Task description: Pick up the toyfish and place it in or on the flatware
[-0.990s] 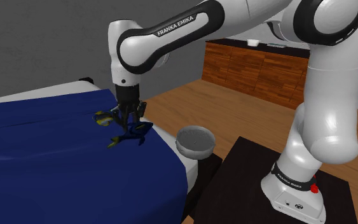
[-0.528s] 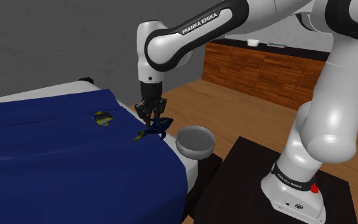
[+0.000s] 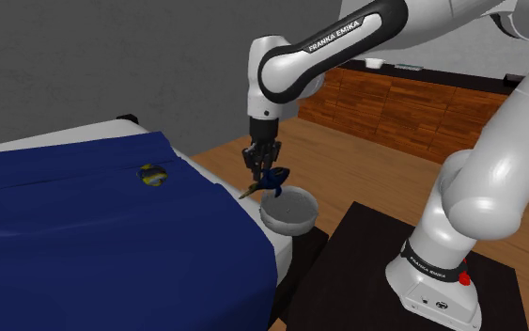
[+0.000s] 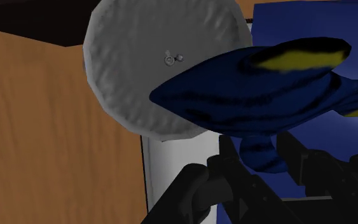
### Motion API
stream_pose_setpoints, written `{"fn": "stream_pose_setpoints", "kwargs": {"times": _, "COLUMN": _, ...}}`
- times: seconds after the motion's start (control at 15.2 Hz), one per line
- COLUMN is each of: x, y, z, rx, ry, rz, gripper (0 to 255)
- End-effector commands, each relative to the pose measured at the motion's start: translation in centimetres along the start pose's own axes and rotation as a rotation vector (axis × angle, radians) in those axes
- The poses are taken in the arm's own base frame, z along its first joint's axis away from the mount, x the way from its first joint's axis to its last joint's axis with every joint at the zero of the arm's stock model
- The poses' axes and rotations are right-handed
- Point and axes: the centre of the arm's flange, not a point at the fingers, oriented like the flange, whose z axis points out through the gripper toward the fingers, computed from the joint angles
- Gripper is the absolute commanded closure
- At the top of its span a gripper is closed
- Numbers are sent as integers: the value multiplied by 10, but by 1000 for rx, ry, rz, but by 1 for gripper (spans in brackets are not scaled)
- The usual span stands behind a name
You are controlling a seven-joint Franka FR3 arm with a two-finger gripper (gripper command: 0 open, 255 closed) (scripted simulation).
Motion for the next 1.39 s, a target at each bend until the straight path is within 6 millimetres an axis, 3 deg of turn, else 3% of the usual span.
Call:
{"fn": "stream_pose_setpoints", "kwargs": {"times": 0.0, "x": -11, "y": 23, "z": -2, "rx": 1, "ry": 0, "rz": -1, "gripper": 255}}
{"fn": "stream_pose_setpoints", "kwargs": {"times": 0.26, "x": -31, "y": 68, "z": -4, "rx": 1, "ry": 0, "rz": -1, "gripper": 255}}
{"fn": "stream_pose_setpoints", "kwargs": {"times": 0.99, "x": -25, "y": 76, "z": 54, "rx": 1, "ry": 0, "rz": -1, "gripper": 255}}
{"fn": "stream_pose_setpoints", "kwargs": {"times": 1.32, "x": -25, "y": 76, "z": 54, "rx": 1, "ry": 0, "rz": -1, "gripper": 255}}
